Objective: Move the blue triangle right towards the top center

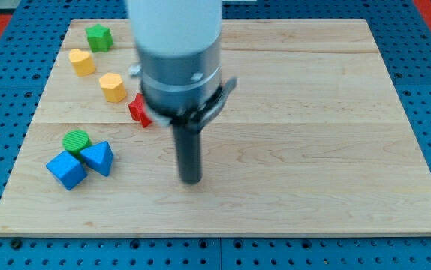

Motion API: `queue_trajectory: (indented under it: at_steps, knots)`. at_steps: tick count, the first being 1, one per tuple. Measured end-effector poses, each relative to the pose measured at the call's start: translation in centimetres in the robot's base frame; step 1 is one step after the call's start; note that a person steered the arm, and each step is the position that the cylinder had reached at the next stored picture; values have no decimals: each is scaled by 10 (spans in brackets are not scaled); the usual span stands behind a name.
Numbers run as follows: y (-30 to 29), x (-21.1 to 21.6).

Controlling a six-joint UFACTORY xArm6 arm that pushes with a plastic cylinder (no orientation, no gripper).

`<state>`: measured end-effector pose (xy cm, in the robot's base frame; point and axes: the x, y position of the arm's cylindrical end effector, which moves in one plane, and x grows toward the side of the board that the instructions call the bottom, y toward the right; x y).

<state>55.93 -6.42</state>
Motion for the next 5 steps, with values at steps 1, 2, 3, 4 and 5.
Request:
queue_trajectory:
  at_steps: [1, 2, 3, 4, 5]
  knots:
    - [-83, 7]
    - [-138, 7]
    - [-138, -20]
    - [-125, -37]
    - [-69, -40]
